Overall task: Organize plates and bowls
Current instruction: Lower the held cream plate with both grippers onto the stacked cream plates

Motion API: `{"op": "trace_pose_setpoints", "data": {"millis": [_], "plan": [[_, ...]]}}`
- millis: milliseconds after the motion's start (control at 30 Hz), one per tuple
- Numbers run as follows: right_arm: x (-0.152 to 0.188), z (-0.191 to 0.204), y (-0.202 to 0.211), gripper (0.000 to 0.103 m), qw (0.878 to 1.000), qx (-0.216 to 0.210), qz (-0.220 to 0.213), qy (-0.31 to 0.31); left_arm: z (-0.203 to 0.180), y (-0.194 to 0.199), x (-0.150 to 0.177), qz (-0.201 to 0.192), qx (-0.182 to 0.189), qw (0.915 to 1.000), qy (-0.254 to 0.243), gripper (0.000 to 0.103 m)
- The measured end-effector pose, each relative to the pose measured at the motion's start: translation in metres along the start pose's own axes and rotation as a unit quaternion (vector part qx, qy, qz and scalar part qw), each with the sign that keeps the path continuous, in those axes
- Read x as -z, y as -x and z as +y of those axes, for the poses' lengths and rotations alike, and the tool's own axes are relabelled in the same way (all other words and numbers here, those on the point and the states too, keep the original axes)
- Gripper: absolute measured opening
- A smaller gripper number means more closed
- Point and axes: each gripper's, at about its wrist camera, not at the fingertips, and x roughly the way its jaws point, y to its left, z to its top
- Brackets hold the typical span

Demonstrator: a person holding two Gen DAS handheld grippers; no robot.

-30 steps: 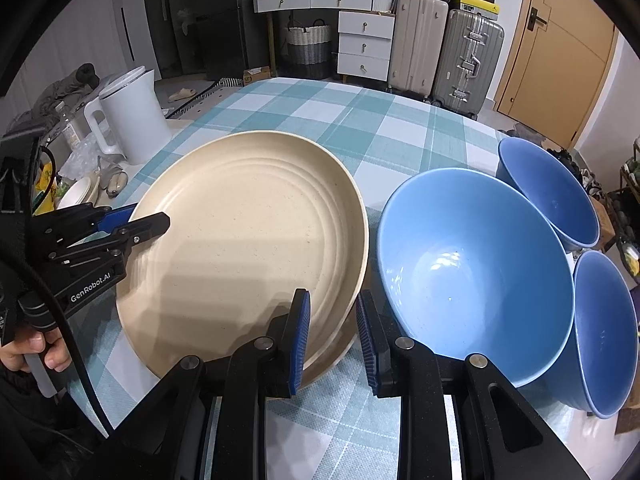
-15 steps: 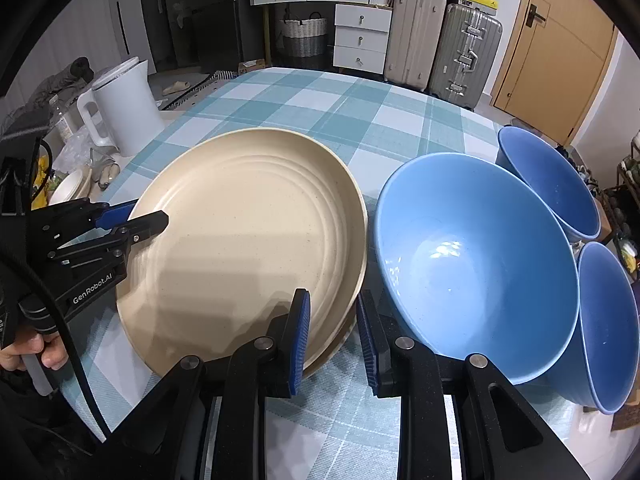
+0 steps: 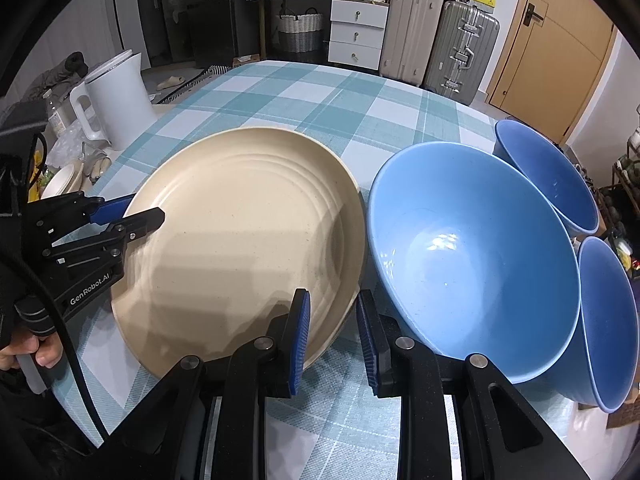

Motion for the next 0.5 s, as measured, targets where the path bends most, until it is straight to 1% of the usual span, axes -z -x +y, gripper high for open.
{"op": "trace_pose_setpoints", "data": {"millis": [233, 500], "plan": [[0.0012, 0.0025, -0.0019, 0.026, 1.0, 0.009, 0.001, 0.005, -0.0047, -0.0043, 0.0025, -0.001, -0.012, 0.9999, -0.011, 0.021], [0.0031, 0.0034, -0.0052, 0.026, 1.0, 0.013, 0.003, 0.009, -0.0061, -0.0074, 0.0039, 0.001, -0.016, 0.9998, -0.015, 0.021]]}}
